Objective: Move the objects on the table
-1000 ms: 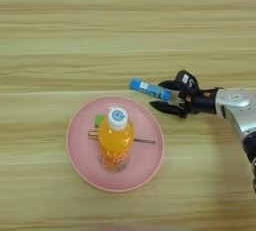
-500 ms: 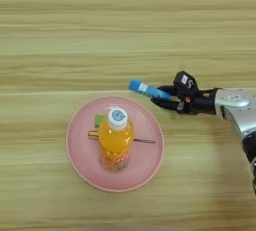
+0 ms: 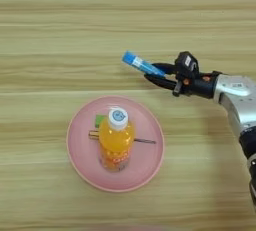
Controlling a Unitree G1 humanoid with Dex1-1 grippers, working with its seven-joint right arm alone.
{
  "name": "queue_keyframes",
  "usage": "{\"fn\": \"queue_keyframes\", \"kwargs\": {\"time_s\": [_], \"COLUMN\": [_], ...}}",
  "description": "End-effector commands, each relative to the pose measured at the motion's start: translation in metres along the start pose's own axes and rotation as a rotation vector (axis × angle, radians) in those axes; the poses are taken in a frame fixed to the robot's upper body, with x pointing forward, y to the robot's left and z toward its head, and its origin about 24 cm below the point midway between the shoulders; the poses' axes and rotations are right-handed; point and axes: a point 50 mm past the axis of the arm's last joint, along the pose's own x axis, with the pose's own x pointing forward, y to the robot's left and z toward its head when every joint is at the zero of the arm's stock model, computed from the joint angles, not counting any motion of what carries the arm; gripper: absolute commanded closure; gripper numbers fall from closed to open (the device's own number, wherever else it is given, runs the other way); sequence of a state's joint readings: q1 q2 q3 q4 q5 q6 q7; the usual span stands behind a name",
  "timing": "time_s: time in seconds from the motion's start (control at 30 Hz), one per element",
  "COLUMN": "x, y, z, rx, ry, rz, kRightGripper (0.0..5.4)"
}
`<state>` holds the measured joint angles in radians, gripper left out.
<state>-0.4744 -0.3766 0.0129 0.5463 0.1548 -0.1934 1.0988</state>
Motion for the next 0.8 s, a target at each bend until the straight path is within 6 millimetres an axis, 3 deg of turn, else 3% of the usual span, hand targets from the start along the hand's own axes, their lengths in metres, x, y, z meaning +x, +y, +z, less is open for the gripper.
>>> {"fn": "queue_keyframes", "kwargs": {"time_s": [0.03, 0.4, 0.8], "x": [0.001, -0.006, 0.012], "y": [-0.007, 0.037, 0.048], "z": [0.059, 0.101, 0.061], "rx": [-0.164, -0.203, -0.208], "ry": [-0.171, -0.326, -0.065], "rz": [-0.002, 0.192, 0.240], "kRightGripper": [4.01, 4.01, 4.01]}}
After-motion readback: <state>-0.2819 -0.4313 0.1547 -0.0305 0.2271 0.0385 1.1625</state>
